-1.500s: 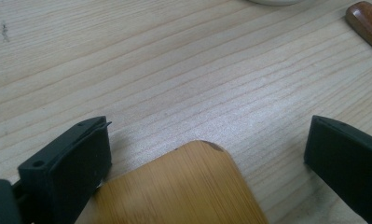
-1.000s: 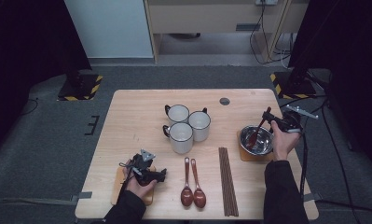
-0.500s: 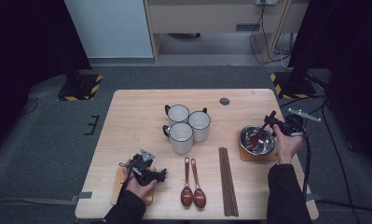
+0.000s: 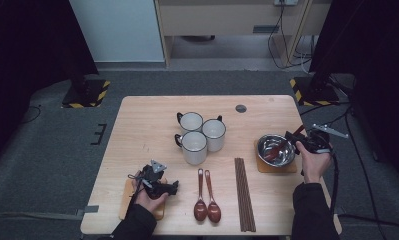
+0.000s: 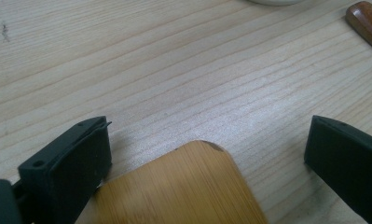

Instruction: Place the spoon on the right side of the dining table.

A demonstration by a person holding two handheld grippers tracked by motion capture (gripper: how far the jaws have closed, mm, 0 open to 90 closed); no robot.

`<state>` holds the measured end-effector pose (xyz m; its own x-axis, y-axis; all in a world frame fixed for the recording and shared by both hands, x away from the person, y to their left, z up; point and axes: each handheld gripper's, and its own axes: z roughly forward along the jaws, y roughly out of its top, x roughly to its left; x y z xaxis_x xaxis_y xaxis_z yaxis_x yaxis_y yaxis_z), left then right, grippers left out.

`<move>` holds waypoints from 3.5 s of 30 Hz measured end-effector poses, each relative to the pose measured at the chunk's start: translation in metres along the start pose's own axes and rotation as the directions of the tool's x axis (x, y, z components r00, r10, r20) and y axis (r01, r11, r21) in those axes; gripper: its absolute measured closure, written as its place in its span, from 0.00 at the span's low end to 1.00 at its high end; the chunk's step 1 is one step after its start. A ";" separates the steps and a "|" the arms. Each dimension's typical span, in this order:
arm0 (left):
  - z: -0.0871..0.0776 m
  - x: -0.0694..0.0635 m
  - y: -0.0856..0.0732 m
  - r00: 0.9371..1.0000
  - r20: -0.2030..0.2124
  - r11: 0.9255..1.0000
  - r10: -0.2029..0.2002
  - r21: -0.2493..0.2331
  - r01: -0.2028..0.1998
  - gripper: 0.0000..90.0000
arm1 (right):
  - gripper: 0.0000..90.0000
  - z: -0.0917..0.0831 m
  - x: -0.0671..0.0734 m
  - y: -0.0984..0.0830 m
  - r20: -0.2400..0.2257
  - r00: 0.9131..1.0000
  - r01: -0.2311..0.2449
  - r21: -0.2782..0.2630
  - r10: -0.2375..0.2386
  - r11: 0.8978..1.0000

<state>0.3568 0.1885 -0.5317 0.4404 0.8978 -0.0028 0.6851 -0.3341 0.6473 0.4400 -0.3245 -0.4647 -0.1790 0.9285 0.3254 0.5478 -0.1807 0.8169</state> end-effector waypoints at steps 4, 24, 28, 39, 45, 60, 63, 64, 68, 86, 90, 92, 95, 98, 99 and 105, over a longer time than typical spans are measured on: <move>0.000 0.000 0.000 1.000 0.000 1.000 0.000 0.000 0.000 0.00 | 0.51 -0.003 -0.003 -0.005 0.007 1.000 0.016 0.001 -0.016 1.000; 0.000 0.000 0.000 1.000 -0.001 1.000 0.000 0.000 0.000 0.00 | 0.44 -0.010 -0.015 -0.016 0.049 0.997 0.065 0.046 -0.067 0.997; 0.000 0.000 0.000 1.000 0.000 1.000 0.000 0.000 0.000 0.00 | 0.43 -0.011 -0.017 -0.019 0.050 0.997 0.064 0.055 -0.067 0.996; 0.000 0.000 0.000 1.000 0.000 1.000 0.000 0.000 0.000 0.00 | 0.42 -0.014 -0.023 -0.024 0.057 0.995 0.075 0.075 -0.079 0.994; 0.000 0.000 0.000 1.000 0.000 1.000 0.000 0.000 0.000 0.00 | 0.41 -0.017 -0.025 -0.026 0.059 0.994 0.085 0.072 -0.089 0.994; 0.000 0.000 0.000 1.000 0.000 1.000 0.000 0.000 0.000 0.00 | 0.37 -0.021 -0.026 -0.036 0.063 0.993 0.096 0.113 -0.103 0.989; 0.000 0.000 0.000 1.000 -0.001 1.000 0.000 0.000 0.000 0.00 | 0.37 -0.022 -0.026 -0.037 0.063 0.992 0.100 0.118 -0.108 0.988; 0.000 0.000 0.000 1.000 -0.001 1.000 0.000 0.001 0.000 0.00 | 0.37 -0.022 -0.026 -0.037 0.061 0.992 0.098 0.121 -0.106 0.988; 0.000 0.000 0.000 1.000 0.000 1.000 0.000 0.000 0.000 0.00 | 0.36 -0.023 -0.027 -0.040 0.060 0.993 0.098 0.123 -0.106 0.988; 0.000 0.000 0.000 1.000 -0.001 1.000 0.000 0.000 0.000 0.00 | 0.36 -0.039 -0.024 -0.053 0.059 0.990 0.120 0.116 -0.127 0.986; 0.000 0.000 0.000 1.000 -0.001 1.000 0.000 0.000 0.000 0.00 | 0.36 -0.045 -0.021 -0.057 0.057 0.990 0.124 0.112 -0.131 0.986; 0.000 0.000 0.000 1.000 -0.001 1.000 0.000 0.000 0.000 0.00 | 0.36 -0.049 -0.019 -0.057 0.055 0.989 0.128 0.111 -0.135 0.985; 0.000 0.000 0.000 1.000 -0.001 1.000 0.000 0.000 0.000 0.00 | 0.37 -0.053 -0.015 -0.055 0.043 0.990 0.129 0.092 -0.133 0.987; 0.000 0.000 0.000 1.000 -0.001 1.000 0.000 0.001 0.000 0.00 | 0.37 -0.055 -0.008 -0.050 0.023 0.989 0.146 0.070 -0.148 0.987; 0.000 0.000 0.000 1.000 -0.001 1.000 0.000 0.001 0.000 0.00 | 0.37 -0.055 -0.008 -0.050 0.023 0.989 0.146 0.070 -0.148 0.987; 0.000 0.000 0.000 1.000 -0.001 1.000 0.000 0.000 0.000 0.00 | 0.36 -0.049 0.002 -0.042 -0.004 0.985 0.172 0.061 -0.172 0.983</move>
<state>0.3568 0.1885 -0.5317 0.4401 0.8979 -0.0023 0.6850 -0.3341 0.6474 0.3769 -0.3307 -0.4750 -0.2737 0.9445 0.1816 0.5576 0.0020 0.8301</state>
